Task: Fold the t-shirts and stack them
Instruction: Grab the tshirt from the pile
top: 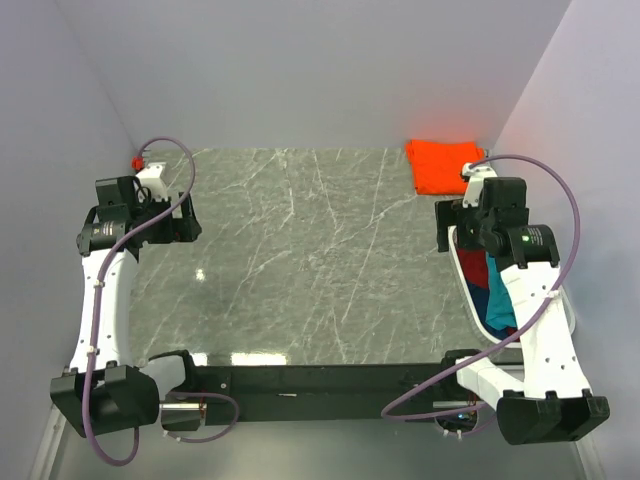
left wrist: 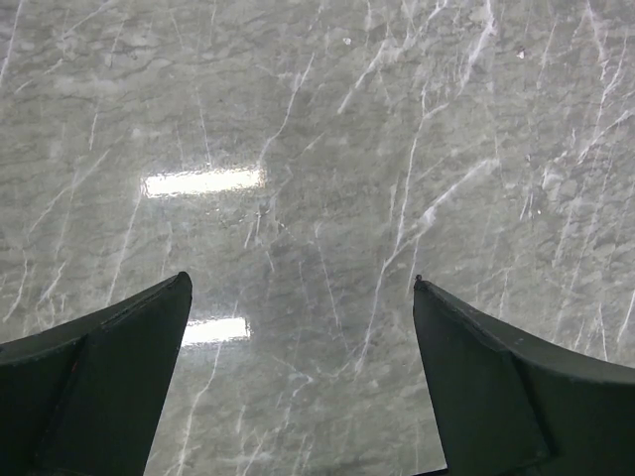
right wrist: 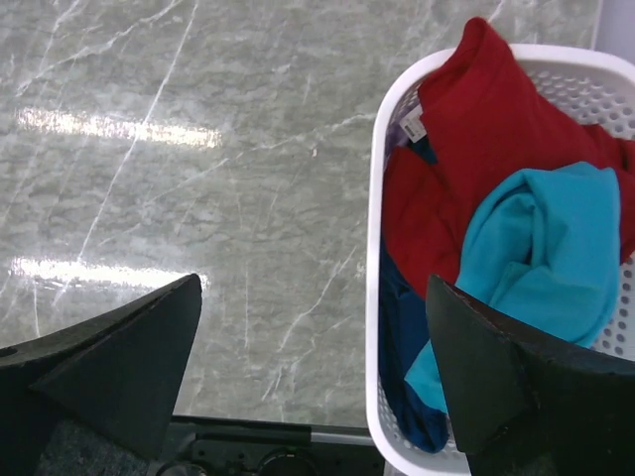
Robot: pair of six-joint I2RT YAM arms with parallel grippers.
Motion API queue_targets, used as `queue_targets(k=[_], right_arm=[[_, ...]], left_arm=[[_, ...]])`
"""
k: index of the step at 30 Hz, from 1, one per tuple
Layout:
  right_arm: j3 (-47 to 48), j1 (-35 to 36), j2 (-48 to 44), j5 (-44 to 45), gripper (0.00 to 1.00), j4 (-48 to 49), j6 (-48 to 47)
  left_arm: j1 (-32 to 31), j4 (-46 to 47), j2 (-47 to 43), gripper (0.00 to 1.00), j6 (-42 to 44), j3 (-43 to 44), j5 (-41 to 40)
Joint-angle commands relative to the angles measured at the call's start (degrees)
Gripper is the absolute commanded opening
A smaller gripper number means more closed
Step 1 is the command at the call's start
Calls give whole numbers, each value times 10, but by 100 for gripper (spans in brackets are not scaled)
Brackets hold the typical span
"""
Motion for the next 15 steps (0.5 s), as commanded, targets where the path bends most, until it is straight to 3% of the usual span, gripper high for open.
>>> queue_targets(k=[1, 9, 15], right_arm=[[35, 1, -3, 16, 100, -16, -11], [52, -4, 1, 75, 100, -38, -35], [23, -160, 23, 30, 100, -36, -117]], left_arm=[[0, 10, 6, 100, 1, 25, -2], [0, -5, 21, 99, -10, 74, 45], [0, -33, 33, 99, -2, 97, 86]])
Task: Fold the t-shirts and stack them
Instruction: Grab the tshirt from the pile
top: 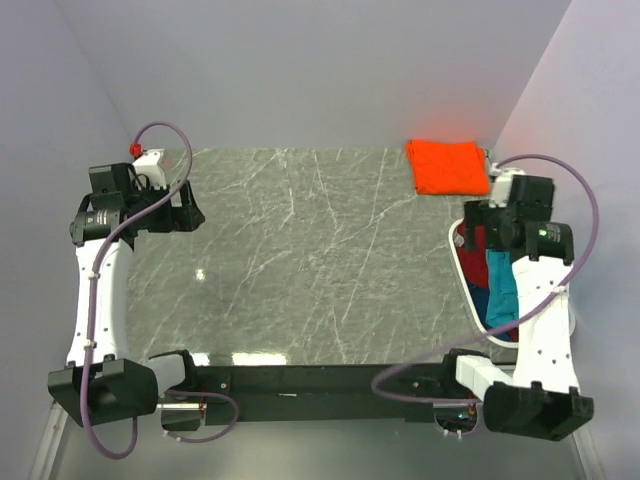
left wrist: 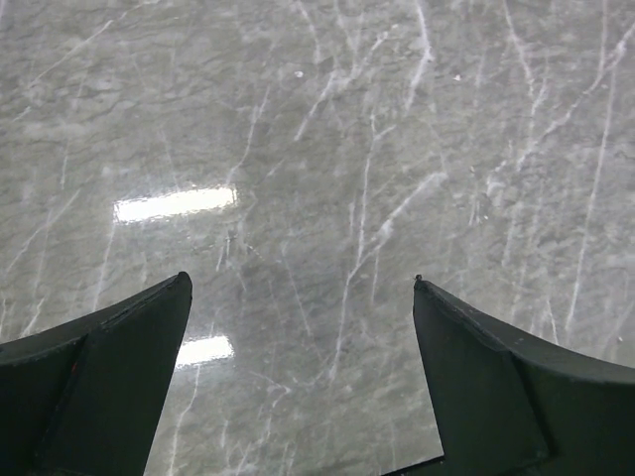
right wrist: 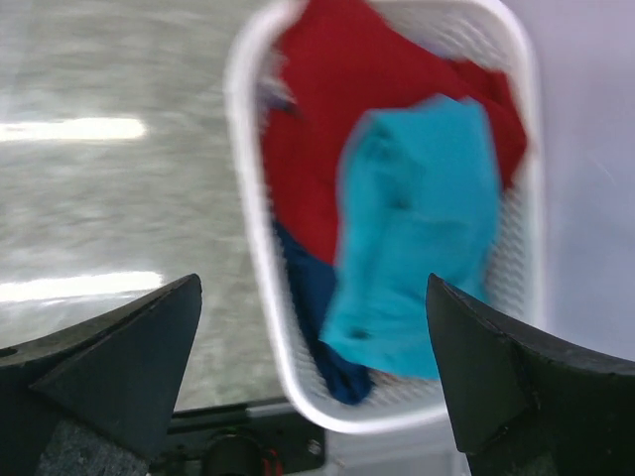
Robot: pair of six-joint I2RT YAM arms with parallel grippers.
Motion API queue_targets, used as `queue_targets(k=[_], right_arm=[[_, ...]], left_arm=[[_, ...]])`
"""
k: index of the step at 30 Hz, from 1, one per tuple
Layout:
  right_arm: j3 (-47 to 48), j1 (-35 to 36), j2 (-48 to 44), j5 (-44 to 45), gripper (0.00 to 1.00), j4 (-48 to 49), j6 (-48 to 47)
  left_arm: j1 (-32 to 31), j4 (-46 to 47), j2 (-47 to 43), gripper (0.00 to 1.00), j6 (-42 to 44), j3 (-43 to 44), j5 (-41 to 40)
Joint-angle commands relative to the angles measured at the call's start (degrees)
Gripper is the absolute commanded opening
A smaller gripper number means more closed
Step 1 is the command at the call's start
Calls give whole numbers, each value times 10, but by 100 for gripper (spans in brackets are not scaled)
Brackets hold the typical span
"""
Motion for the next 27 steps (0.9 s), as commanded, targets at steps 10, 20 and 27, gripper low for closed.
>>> queue_targets(k=[10, 20, 27], right_arm=[[-49, -269, 80, -132, 100, -2, -182], [-84, -306, 161, -119, 99, 26, -210], [-101, -324, 180, -93, 75, 43, -222]], left_arm=[[0, -38, 59, 99, -7, 102, 60], [0, -20, 52, 99, -9, 61, 60], [0, -9, 52, 99, -8, 51, 69]])
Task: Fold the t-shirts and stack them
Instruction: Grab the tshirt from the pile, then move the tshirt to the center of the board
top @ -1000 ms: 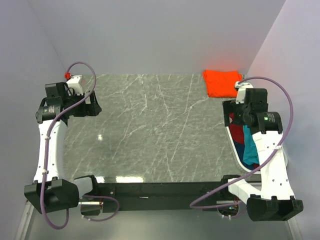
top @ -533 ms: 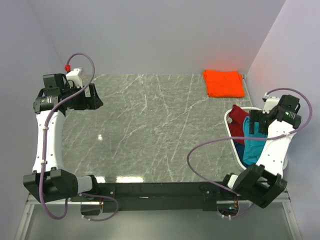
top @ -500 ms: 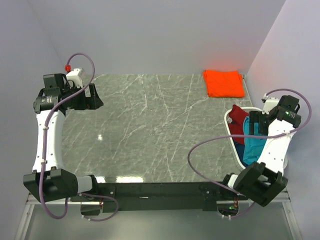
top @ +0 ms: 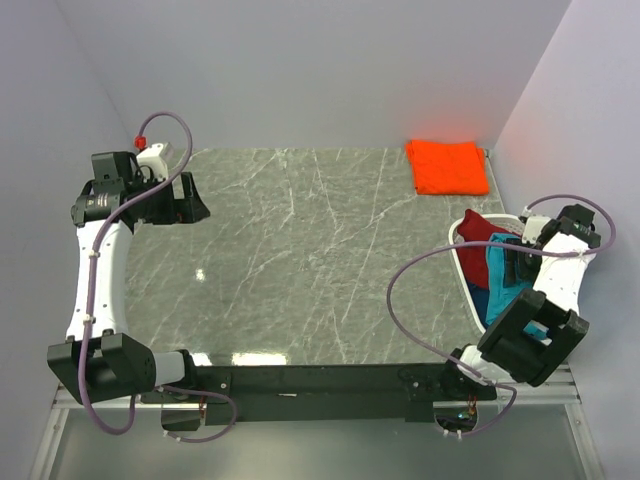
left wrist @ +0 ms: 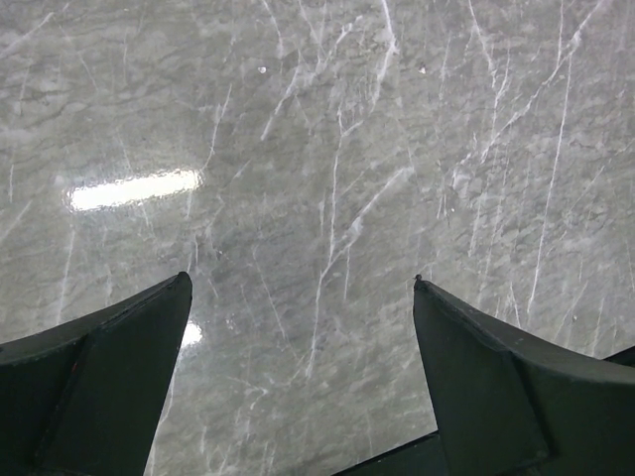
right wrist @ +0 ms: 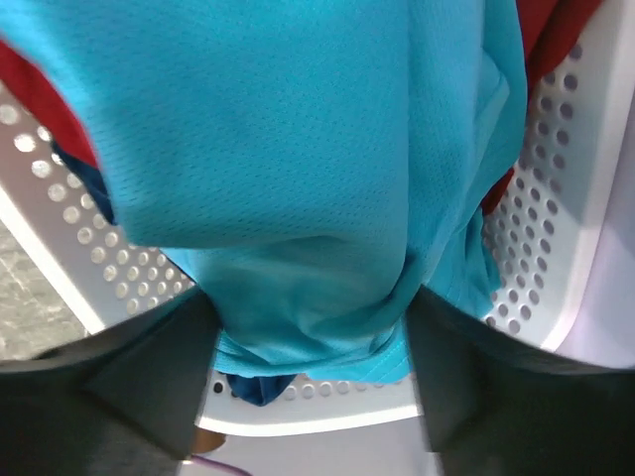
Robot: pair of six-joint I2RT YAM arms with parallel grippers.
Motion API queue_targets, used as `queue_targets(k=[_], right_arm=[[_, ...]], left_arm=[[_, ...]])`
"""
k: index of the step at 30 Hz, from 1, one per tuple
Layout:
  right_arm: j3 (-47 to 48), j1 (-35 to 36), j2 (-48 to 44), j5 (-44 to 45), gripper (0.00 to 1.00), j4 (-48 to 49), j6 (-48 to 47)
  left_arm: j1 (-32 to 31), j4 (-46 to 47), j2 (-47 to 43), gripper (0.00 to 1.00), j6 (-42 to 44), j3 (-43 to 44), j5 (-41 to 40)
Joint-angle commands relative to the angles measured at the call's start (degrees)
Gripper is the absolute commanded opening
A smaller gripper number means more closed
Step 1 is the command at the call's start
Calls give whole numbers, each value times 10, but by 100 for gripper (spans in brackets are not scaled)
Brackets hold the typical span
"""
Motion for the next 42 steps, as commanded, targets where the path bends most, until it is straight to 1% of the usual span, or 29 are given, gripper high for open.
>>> queue_targets(k=[1, 2, 4, 5, 7, 8, 12, 13, 14, 17, 18, 20, 21, 22, 23, 24, 25, 26, 28, 30, 32, 34, 36, 37, 38, 39, 40, 41, 42], right_arm=[[1, -13, 6, 16, 68, 18, -19], [2, -17, 8, 20, 53, 17, -21], [3, -23, 7, 29, 41, 18, -27], [5, -26, 6, 32, 25, 15, -29], [21, -35, 1, 30, 7, 4, -34], [30, -37, -3, 24, 0, -14, -35], [131, -37, -35, -38, 0, -77, -45], [154, -35, -45, -71, 0, -90, -45], [204, -32, -48, -86, 0, -111, -41], [291, -10, -47, -149, 0, -160, -26], [349, 0, -43, -164, 0, -170, -13], [432, 45, -36, -200, 0, -193, -1], [453, 67, -34, -205, 0, -192, 25], [472, 116, -34, -209, 0, -184, 33], [501, 150, -34, -207, 0, -173, 45], [513, 180, -35, -187, 0, -159, 77], [526, 208, -33, -184, 0, -148, 88], [559, 253, -28, -190, 0, -131, 99], [596, 285, -6, -208, 0, -110, 147], [659, 330, 14, -223, 0, -80, 191], [719, 358, 44, -243, 0, -56, 217], [731, 400, 53, -289, 0, -5, 261], [700, 440, 45, -297, 0, 25, 280], [678, 450, 34, -290, 0, 40, 280], [619, 454, 29, -288, 0, 41, 276], [585, 456, 24, -284, 2, 39, 255], [546, 456, 19, -280, 21, 32, 241], [466, 455, 17, -265, 38, 27, 223], [427, 457, 17, -256, 56, 21, 189]], left_arm=[[0, 21, -13, 99, -3, -4, 20], [0, 25, -12, 99, -4, -6, 21], [0, 30, -12, 99, -7, -11, 26], [0, 33, -12, 99, -8, -14, 29], [0, 39, -13, 99, -13, -20, 33], [0, 43, -14, 99, -13, -22, 35], [0, 52, -20, 99, -13, -28, 36], [0, 53, -20, 99, -13, -28, 38], [0, 53, -21, 100, -13, -29, 43], [0, 58, -24, 99, -13, -31, 53], [-1, 57, -24, 99, -13, -32, 57], [0, 53, -24, 99, -13, -32, 63], [0, 53, -25, 99, -13, -35, 62], [0, 57, -25, 99, -13, -37, 59], [0, 59, -26, 99, -35, -39, 57], [0, 60, -27, 99, -36, -41, 57], [0, 60, -27, 99, -37, -42, 58], [0, 58, -27, 99, -36, -43, 62], [0, 55, -24, 99, -38, -39, 67], [0, 49, -25, 99, -33, -38, 73], [0, 57, -27, 99, -39, -39, 68], [0, 63, -34, 99, -42, -39, 63], [1, 70, -38, 99, -47, -37, 57], [0, 70, -40, 99, -45, -35, 58], [0, 68, -40, 99, -38, -33, 60], [0, 61, -39, 99, -31, -31, 61], [1, 58, -39, 99, -23, -31, 64], [0, 57, -40, 99, 3, -32, 58], [0, 58, -42, 99, 12, -40, 55]])
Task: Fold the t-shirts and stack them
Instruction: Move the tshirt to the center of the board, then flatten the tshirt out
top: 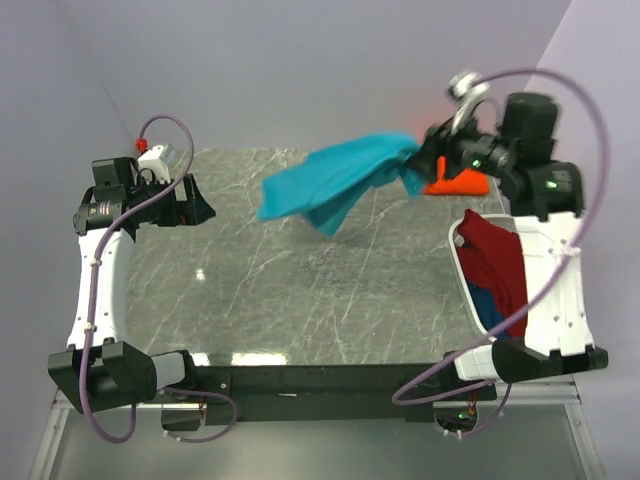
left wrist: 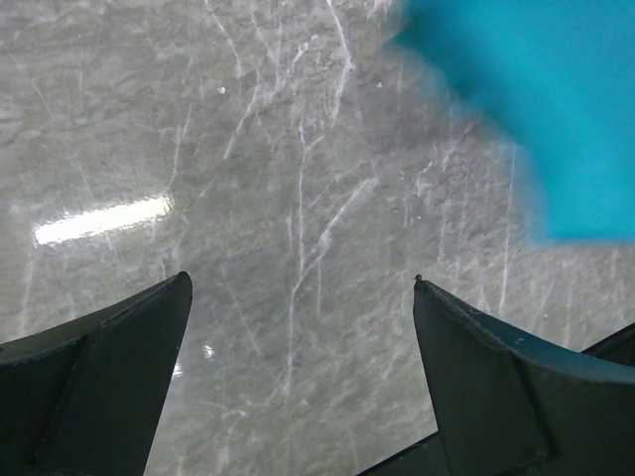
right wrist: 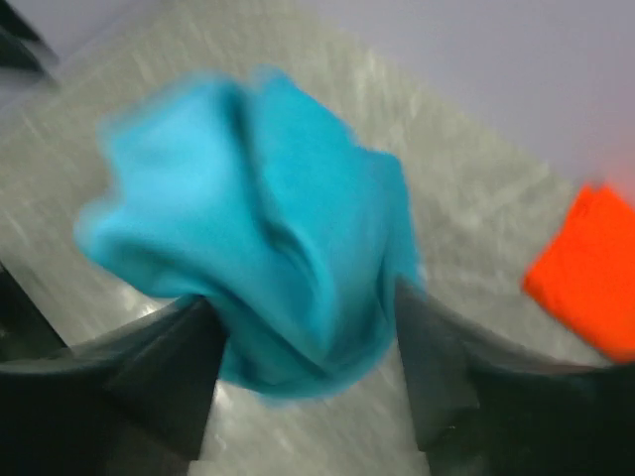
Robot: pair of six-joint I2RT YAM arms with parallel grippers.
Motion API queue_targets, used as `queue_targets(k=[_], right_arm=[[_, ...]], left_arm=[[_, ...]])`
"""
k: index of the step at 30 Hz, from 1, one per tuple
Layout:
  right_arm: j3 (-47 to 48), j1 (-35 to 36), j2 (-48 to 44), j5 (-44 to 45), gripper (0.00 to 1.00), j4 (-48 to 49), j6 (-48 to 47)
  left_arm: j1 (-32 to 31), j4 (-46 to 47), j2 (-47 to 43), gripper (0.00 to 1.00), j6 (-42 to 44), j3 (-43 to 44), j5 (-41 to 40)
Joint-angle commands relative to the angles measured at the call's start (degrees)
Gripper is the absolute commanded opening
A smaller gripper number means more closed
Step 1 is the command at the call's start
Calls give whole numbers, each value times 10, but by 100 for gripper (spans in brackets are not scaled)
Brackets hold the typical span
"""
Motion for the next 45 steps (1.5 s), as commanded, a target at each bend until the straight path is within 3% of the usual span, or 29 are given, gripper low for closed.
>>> queue_targets(k=[1, 2, 5, 10, 19, 23, 39, 45], right_arm=[[-138, 2, 19, 23, 79, -23, -63], [-191, 1, 22, 26, 88, -34, -83], [-284, -1, 22, 50, 90, -32, -123], [-349, 1, 20, 50, 90, -23, -126], [-374, 20, 150, 109, 77, 31, -77], [-354, 41, 215, 132, 72, 46, -51], [-289, 64, 343, 198, 66, 93, -34], [-295, 64, 357, 207, 59, 86, -44]], left_arm=[[0, 10, -20, 99, 50, -4, 1], [0, 9, -21, 99, 74, -9, 1], [-1, 7, -26, 99, 131, -31, 4], [-27, 0, 1, 99, 196, -53, 1], [-125, 51, 124, 68, 179, -114, -115], [-126, 71, 181, 64, 154, -110, -138], [-112, 97, 343, 70, 77, 23, -171], [-113, 86, 407, 69, 52, 94, -123]])
